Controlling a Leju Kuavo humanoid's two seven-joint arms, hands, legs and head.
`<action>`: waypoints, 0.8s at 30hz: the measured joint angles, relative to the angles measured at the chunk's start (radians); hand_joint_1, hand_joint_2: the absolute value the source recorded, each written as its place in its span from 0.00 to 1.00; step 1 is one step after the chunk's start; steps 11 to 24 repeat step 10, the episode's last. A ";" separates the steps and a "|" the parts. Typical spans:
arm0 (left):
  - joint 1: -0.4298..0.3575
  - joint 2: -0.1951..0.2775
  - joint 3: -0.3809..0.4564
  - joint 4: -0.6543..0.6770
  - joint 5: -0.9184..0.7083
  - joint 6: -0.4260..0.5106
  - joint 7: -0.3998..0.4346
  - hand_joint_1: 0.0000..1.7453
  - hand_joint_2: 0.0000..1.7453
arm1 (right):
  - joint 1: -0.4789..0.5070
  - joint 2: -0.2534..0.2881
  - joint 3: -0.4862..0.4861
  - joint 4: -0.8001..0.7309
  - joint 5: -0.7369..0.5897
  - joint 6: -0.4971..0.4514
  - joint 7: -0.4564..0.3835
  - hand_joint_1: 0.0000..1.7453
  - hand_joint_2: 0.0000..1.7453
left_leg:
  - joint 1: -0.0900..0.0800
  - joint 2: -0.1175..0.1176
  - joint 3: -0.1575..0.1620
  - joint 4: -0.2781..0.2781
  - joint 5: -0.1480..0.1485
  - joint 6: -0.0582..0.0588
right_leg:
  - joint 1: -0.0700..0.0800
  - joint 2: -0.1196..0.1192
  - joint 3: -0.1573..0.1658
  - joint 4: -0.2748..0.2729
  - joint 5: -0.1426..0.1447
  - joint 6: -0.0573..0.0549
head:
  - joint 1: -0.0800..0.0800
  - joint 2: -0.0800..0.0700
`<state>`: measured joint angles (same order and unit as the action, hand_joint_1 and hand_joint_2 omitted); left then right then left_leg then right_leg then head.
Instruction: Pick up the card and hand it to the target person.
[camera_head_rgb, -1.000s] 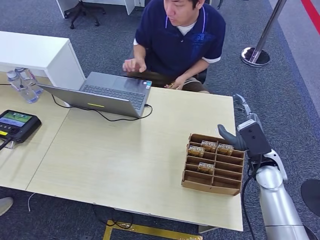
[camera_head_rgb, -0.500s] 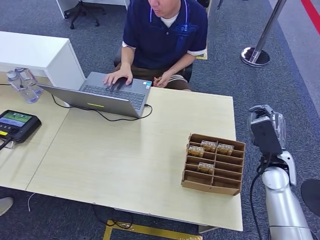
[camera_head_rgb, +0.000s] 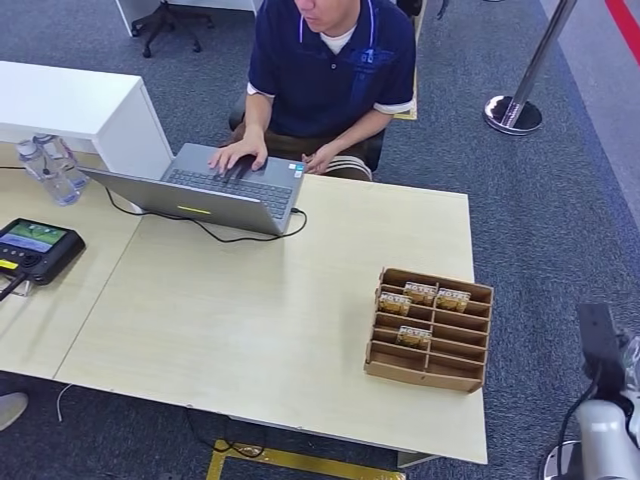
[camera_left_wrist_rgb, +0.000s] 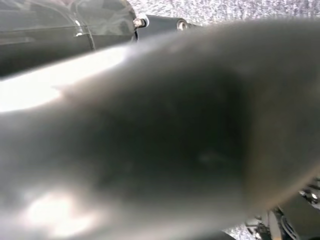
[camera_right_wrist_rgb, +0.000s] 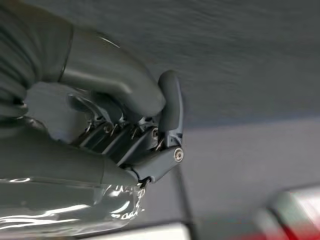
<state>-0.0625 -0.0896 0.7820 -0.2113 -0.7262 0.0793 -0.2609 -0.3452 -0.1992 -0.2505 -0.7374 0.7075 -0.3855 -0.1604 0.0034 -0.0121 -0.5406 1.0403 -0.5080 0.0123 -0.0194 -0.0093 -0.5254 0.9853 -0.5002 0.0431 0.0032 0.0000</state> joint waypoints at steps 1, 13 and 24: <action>0.000 0.000 0.000 0.000 -0.003 0.000 0.000 0.00 0.00 | 0.013 0.000 -0.017 0.081 0.003 0.021 0.026 0.94 1.00 | 0.000 -0.001 0.000 0.000 0.000 0.000 | 0.000 -0.001 0.000 0.000 0.000 0.000 | 0.000 0.000; -0.003 -0.002 0.000 0.000 -0.024 -0.001 0.004 0.00 0.00 | 0.186 0.081 -0.128 0.437 -0.048 0.184 0.220 0.89 1.00 | 0.003 -0.002 0.000 -0.003 -0.002 -0.004 | 0.003 -0.002 -0.001 0.001 -0.004 -0.005 | 0.000 0.000; -0.003 -0.002 0.000 0.000 -0.024 -0.001 0.004 0.00 0.00 | 0.186 0.081 -0.128 0.437 -0.048 0.184 0.220 0.89 1.00 | 0.003 -0.002 0.000 -0.003 -0.002 -0.004 | 0.003 -0.002 -0.001 0.001 -0.004 -0.005 | 0.000 0.000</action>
